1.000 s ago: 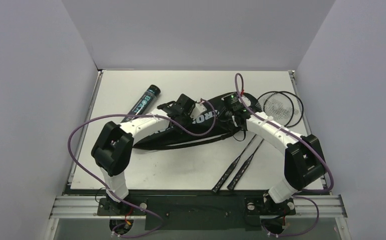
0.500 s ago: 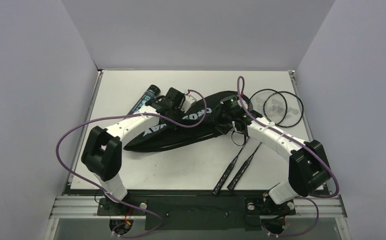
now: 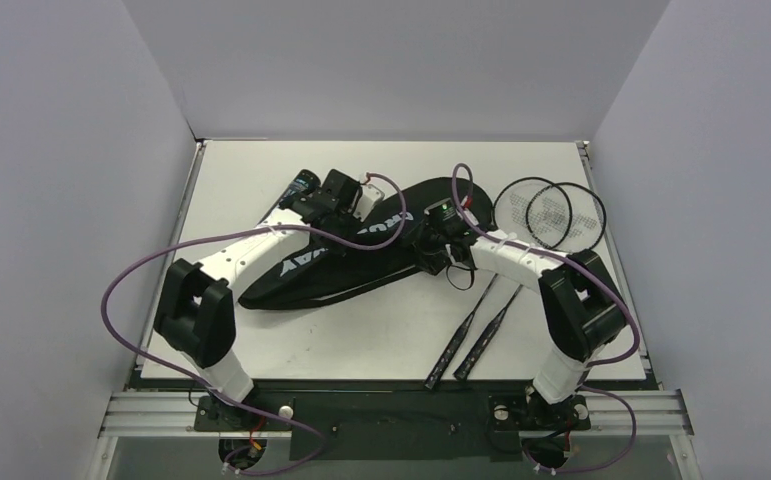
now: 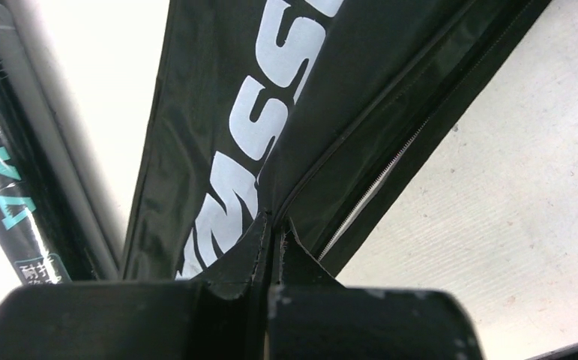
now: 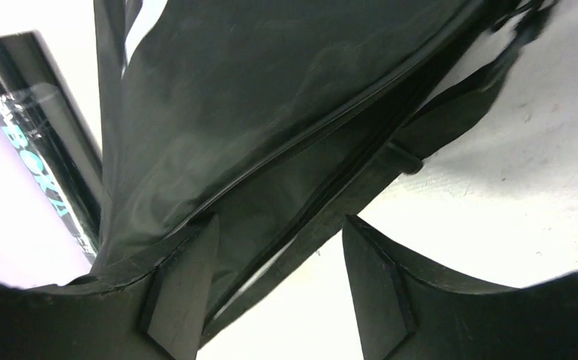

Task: Pack up the badminton gear
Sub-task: Open the racket bag at the center of the board.

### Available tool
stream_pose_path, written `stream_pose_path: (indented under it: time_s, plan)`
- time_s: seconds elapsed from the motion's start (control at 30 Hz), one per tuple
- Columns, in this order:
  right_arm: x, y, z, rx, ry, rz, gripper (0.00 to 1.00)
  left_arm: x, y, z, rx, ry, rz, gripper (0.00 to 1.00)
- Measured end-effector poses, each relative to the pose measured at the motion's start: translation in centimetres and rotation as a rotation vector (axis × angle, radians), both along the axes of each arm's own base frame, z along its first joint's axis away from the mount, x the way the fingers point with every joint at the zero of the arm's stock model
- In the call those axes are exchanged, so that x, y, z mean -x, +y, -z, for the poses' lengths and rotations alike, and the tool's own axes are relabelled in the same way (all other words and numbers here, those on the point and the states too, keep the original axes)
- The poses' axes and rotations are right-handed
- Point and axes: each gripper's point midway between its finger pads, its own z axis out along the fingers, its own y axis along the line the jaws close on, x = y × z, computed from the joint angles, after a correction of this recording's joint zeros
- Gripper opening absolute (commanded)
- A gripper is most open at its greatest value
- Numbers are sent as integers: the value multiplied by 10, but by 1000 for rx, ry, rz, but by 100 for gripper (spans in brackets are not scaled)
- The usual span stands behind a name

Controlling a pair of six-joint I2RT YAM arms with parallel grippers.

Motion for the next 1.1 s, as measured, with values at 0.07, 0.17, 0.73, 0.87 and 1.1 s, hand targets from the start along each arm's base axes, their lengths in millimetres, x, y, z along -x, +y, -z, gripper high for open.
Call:
stream_pose_path:
  time_s: [0.07,0.17,0.73,0.87,1.1]
  plan:
    - [-5,-5,0,-2,-3,18,53,2,2,-6,4,-7,-1,0]
    - [-17,-21,-1,3,-11,66,45,6,5,-17,8,-17,3,0]
    - [-65,-30,-46,-2,-117,103,40,19,5,-26,40,9,26,0]
    - [-80,-37,-57,13,-122,97,49,13,-8,-17,64,52,26,0]
    - [-82,-78,-60,132,-85,86,64,-12,-36,-10,124,80,-2,0]
